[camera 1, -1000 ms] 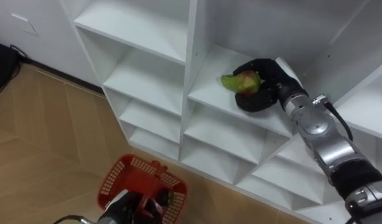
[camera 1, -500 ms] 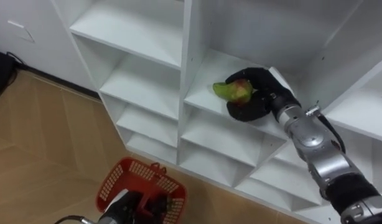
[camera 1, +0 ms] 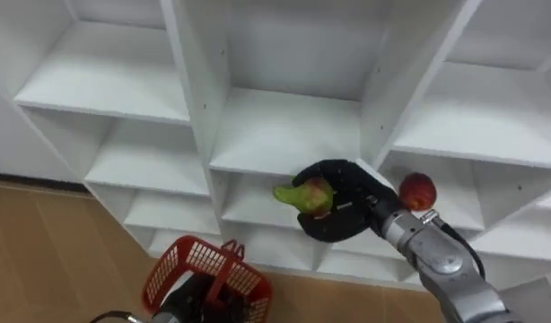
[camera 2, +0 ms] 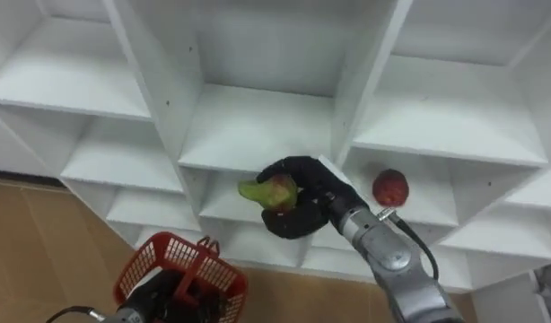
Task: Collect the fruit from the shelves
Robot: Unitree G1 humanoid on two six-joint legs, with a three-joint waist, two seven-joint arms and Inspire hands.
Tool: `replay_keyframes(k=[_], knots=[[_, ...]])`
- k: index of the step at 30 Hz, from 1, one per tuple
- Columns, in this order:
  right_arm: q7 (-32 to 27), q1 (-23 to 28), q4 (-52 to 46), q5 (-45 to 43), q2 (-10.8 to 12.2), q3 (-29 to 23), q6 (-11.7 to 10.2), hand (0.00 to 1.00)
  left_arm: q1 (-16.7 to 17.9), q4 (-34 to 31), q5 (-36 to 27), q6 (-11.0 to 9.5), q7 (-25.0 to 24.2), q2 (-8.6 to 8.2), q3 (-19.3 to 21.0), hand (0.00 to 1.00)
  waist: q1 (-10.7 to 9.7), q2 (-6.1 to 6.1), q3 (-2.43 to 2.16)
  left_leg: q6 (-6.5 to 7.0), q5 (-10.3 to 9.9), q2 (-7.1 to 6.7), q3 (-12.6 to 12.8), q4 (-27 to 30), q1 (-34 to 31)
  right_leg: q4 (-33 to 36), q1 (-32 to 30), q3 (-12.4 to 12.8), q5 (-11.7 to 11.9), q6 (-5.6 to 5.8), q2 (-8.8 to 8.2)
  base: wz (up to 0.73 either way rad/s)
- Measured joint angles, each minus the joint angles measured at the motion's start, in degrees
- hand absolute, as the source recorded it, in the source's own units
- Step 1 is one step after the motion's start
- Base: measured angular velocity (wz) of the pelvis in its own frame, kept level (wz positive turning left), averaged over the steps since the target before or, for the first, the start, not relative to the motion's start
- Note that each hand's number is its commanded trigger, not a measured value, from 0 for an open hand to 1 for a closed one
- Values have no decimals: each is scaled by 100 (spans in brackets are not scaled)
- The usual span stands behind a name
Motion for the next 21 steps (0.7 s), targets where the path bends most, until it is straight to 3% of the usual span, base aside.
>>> replay_keyframes(k=[2, 5, 10, 21], knots=[[2, 78, -176, -20, -1, -22, 16, 100, -18, 3, -1, -44, 1, -6, -15, 100, -79, 1, 8, -11, -37, 65, 220, -19, 97, 26, -46, 176, 11, -12, 18, -55], [2, 256, -466, -30, 4, -59, 7, 100, -9, -14, -3, -147, -4, 1, -83, 100, -208, 12, 14, -28, -51, 83, 342, -95, 297, -43, 85, 304, 39, -25, 107, -29], [237, 621, -884, -270, 21, -55, 10, 100, 0, -209, -4, -220, -4, 5, -179, 100, -237, 46, 30, -68, -95, 161, 516, -137, 450, -75, 108, 468, 47, -42, 155, -20], [380, 1084, -845, -342, 45, -21, 15, 100, 3, -250, -444, -244, -172, 35, -400, 100, -240, 169, 56, -92, -124, 184, 646, -179, 498, -148, 94, 633, 62, -64, 246, -8]])
